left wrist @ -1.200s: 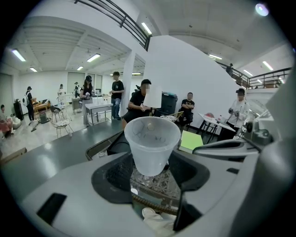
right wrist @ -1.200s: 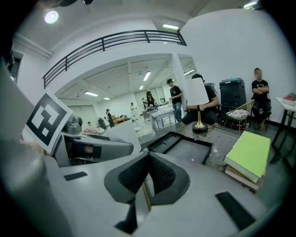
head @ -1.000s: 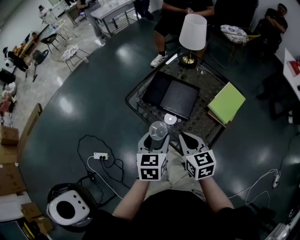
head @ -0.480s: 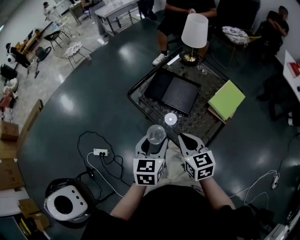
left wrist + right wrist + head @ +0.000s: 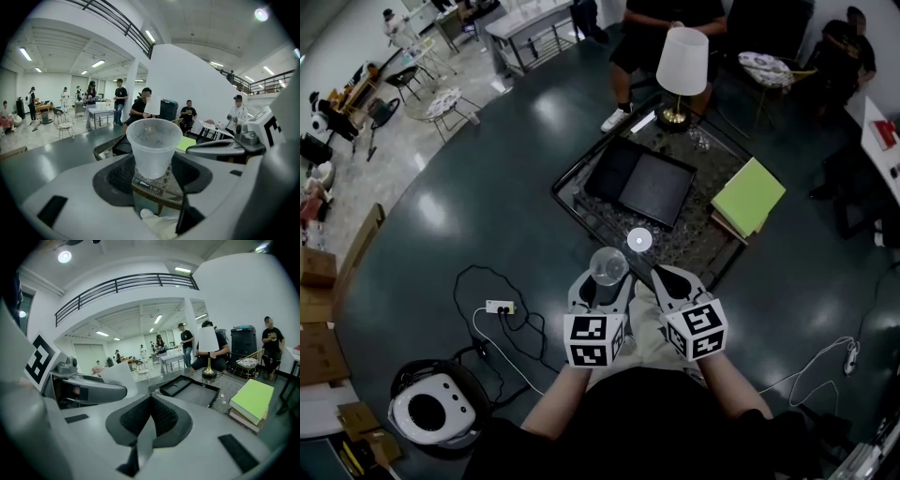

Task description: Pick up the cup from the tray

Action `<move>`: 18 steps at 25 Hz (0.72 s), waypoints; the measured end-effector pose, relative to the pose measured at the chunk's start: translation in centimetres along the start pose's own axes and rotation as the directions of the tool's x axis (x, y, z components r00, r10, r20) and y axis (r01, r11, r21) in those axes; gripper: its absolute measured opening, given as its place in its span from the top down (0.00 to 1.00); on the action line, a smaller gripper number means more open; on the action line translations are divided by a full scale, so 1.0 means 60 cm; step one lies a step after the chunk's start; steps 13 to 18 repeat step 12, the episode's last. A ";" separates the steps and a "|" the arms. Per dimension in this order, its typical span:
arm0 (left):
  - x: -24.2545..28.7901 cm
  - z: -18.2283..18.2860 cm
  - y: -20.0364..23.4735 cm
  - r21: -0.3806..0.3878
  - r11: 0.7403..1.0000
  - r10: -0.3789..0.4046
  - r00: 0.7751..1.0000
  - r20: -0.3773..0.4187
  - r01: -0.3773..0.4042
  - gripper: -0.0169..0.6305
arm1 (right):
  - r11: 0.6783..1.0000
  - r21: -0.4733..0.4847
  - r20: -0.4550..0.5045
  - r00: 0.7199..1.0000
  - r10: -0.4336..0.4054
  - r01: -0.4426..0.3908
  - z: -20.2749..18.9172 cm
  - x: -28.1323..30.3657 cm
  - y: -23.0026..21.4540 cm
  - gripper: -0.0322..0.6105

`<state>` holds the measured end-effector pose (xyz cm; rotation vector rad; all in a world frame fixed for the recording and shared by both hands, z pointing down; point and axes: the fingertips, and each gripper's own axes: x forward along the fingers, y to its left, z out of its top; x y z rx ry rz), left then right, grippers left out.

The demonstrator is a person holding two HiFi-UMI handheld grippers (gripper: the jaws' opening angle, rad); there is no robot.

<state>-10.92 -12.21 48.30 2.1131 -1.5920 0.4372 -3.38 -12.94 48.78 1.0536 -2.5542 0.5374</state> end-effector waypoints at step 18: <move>0.010 0.007 0.006 -0.011 1.000 -0.001 1.000 0.009 0.001 0.58 | 1.000 -0.008 -0.001 1.000 -0.011 0.011 0.005 0.004 -0.004 0.93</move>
